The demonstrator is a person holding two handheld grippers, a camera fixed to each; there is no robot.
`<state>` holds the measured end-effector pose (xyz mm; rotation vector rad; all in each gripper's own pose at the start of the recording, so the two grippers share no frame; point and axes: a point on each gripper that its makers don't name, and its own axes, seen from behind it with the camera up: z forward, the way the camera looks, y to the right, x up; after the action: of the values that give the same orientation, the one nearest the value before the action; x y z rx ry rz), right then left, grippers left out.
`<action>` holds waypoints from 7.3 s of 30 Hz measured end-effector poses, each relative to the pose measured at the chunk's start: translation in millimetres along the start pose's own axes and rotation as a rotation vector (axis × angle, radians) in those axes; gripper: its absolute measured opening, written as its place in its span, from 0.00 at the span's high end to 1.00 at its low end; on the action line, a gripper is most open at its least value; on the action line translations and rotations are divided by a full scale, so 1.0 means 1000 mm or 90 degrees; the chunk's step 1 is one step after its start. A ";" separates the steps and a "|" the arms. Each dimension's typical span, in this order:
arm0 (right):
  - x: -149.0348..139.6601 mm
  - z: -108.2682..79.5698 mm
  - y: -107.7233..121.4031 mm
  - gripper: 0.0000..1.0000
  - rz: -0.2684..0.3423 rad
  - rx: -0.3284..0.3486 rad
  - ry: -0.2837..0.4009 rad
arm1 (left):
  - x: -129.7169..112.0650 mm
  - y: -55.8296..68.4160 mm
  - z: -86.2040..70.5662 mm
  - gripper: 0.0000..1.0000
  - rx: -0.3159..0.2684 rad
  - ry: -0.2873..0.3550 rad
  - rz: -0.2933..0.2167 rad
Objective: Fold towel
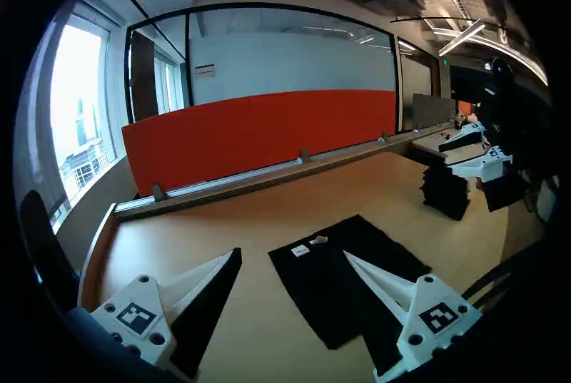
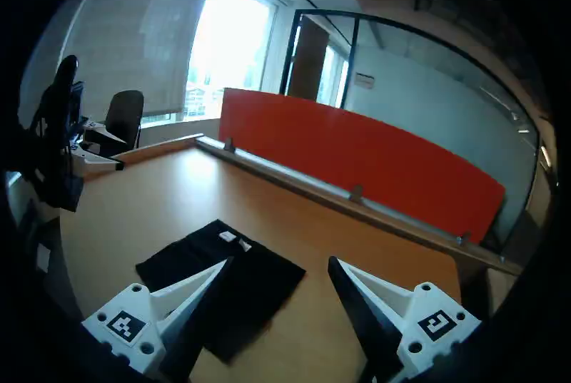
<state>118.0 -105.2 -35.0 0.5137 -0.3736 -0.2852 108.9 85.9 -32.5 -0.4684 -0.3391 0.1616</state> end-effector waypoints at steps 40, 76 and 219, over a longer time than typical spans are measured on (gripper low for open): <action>-0.139 0.054 -0.066 0.00 -0.011 0.110 -0.142 | -0.137 0.062 0.044 0.06 -0.106 -0.155 0.041; -0.243 0.058 -0.088 0.11 -0.009 0.179 -0.291 | -0.236 0.084 0.064 0.06 -0.158 -0.333 0.048; -0.125 0.023 -0.060 0.83 -0.003 0.195 -0.259 | -0.111 0.077 0.035 0.87 -0.108 -0.316 -0.073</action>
<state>-13.3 -121.0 -82.5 0.7584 -0.8190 -0.3390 -13.1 142.4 -70.2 -0.5733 -0.8692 0.1358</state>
